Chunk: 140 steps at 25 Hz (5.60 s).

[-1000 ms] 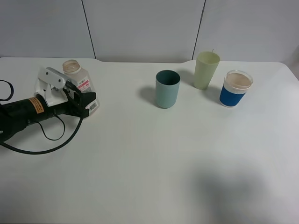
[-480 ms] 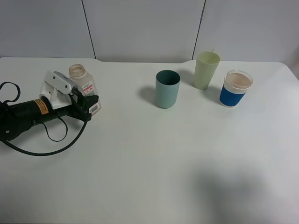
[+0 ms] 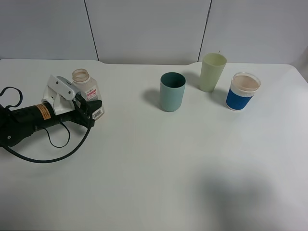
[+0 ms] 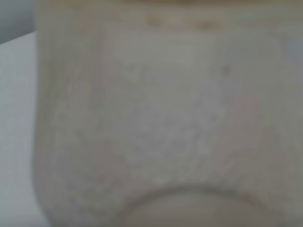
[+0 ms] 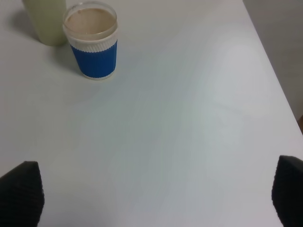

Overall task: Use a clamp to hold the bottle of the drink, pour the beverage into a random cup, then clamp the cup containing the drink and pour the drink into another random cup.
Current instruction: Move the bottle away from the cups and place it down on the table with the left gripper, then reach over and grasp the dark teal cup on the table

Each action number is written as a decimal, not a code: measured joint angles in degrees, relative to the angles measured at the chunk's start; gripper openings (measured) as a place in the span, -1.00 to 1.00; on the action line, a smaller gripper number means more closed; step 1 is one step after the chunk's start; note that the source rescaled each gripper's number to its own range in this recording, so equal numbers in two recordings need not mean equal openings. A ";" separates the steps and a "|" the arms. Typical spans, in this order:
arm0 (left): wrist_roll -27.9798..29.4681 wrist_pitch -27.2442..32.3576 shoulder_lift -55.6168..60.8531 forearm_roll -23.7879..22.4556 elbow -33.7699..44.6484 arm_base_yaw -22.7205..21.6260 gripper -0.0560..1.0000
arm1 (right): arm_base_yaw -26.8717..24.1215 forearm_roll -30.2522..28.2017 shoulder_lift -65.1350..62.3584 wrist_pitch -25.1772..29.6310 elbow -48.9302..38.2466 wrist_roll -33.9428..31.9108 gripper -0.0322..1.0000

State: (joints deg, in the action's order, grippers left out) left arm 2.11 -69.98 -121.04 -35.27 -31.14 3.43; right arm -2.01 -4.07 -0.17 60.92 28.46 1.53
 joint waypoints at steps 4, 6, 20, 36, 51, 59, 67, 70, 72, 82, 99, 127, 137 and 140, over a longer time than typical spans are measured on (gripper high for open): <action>0.13 -0.04 -0.07 0.00 0.00 0.00 -0.83 | 0.00 0.00 0.00 0.00 0.00 0.00 0.76; 0.45 -0.26 -0.14 -0.05 0.00 0.00 -0.83 | 0.00 0.00 0.00 0.00 0.00 0.00 0.76; 1.98 0.19 4.67 -0.91 1.54 0.00 0.60 | 0.00 0.00 0.00 0.00 0.00 0.00 0.76; 2.51 0.36 26.10 7.33 23.86 0.00 0.76 | 0.00 0.00 0.00 0.00 0.00 0.00 0.76; 18.63 15.11 61.42 11.34 27.99 0.00 0.76 | 0.00 0.00 0.00 0.00 0.00 0.00 0.76; 25.19 48.87 76.96 14.09 15.17 0.00 0.98 | 0.00 0.00 0.00 0.00 0.00 0.00 0.76; 10.62 80.80 90.67 23.14 4.85 0.00 0.99 | 0.00 0.00 0.00 0.00 0.00 0.00 0.76; 1.02 94.28 95.41 25.17 0.79 0.00 0.99 | 0.00 0.00 0.00 0.00 0.00 0.00 0.76; -2.51 102.80 97.82 25.60 -2.17 0.00 0.99 | 0.00 0.00 0.00 0.00 0.00 0.00 0.76; -0.77 121.31 112.58 26.41 -7.89 0.00 0.99 | 0.00 0.00 0.00 0.00 0.00 0.00 0.76; 3.83 127.67 121.29 30.45 -2.21 0.00 0.99 | 0.00 0.00 0.00 0.00 0.00 0.00 0.76; 3.83 130.10 121.29 31.44 2.24 0.00 1.00 | 0.00 0.00 0.00 0.00 0.00 0.00 0.76; 3.83 130.10 121.29 31.44 2.24 0.00 1.00 | 0.00 0.00 0.00 0.00 0.00 0.00 0.76; 3.83 130.10 121.29 31.44 2.24 0.00 1.00 | 0.00 0.00 0.00 0.00 0.00 0.00 0.76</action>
State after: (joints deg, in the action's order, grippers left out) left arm 5.94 60.12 0.26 -3.83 -28.90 3.43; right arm -2.01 -4.07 -0.17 60.92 28.46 1.53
